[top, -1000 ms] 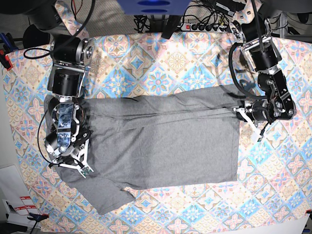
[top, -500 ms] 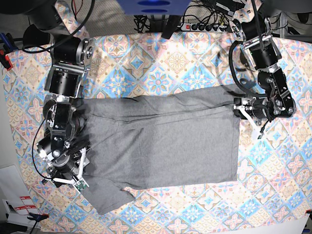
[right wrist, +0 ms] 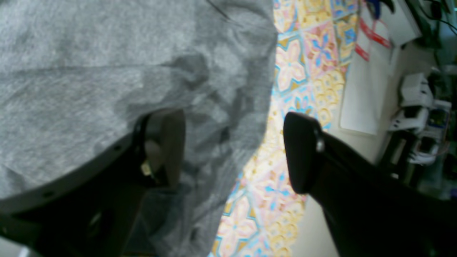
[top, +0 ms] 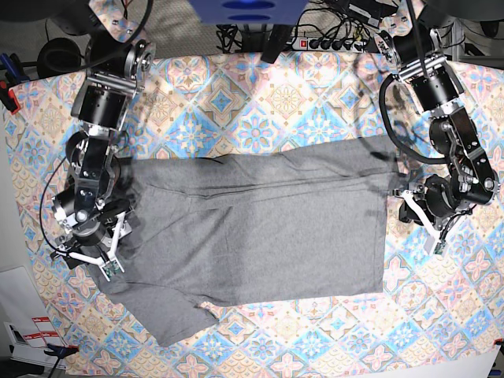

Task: Fold the T-shirt properly

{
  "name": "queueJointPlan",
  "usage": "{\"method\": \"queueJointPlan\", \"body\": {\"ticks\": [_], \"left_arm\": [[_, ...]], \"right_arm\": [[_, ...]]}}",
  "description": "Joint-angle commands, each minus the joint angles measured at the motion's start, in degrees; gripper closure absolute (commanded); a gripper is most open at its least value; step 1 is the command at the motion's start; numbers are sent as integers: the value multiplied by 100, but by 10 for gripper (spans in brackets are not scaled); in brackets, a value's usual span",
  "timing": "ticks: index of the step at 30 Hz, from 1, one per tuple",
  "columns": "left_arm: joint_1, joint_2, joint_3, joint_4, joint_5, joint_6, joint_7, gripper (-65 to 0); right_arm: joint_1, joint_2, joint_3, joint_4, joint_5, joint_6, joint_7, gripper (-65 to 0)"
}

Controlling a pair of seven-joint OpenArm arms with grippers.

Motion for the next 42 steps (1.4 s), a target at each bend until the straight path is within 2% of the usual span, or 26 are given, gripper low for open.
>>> {"method": "queueJointPlan", "body": {"ticks": [1, 6, 9, 14, 17, 25, 29, 34, 39, 42], "left_arm": [[-54, 21, -8, 223, -37, -8, -126, -208], [210, 39, -78, 346, -55, 1, -82, -208], [667, 56, -69, 566, -64, -8, -73, -203], [1704, 74, -61, 1753, -64, -17, -82, -207], [1854, 47, 106, 1612, 15, -8, -82, -202], [1230, 47, 326, 258, -2, -8, -126, -201], [799, 39, 775, -304, -2, 9, -152, -201], [227, 39, 1109, -1412, 7, 36, -592, -201], [140, 65, 1117, -1535, -2, 36, -548, -200], [183, 65, 1126, -1289, -64, 1, -284, -200]], "right_arm": [[103, 58, -11, 191, 13, -53, 113, -428], [-11, 58, 6, 358, 13, -53, 104, -428], [-143, 67, 6, 367, 13, -53, 104, -428], [-222, 67, 173, 367, 13, -44, 104, -428], [-222, 67, 182, 367, 13, -44, 104, -427], [-222, 67, 165, 367, 13, -44, 104, -426], [-222, 67, 182, 367, 13, -44, 104, -426], [-231, 67, 411, 367, 13, -44, 121, -426], [-231, 190, 437, 358, 13, -44, 148, -426], [-222, 190, 437, 358, 13, -44, 148, -426]]}}
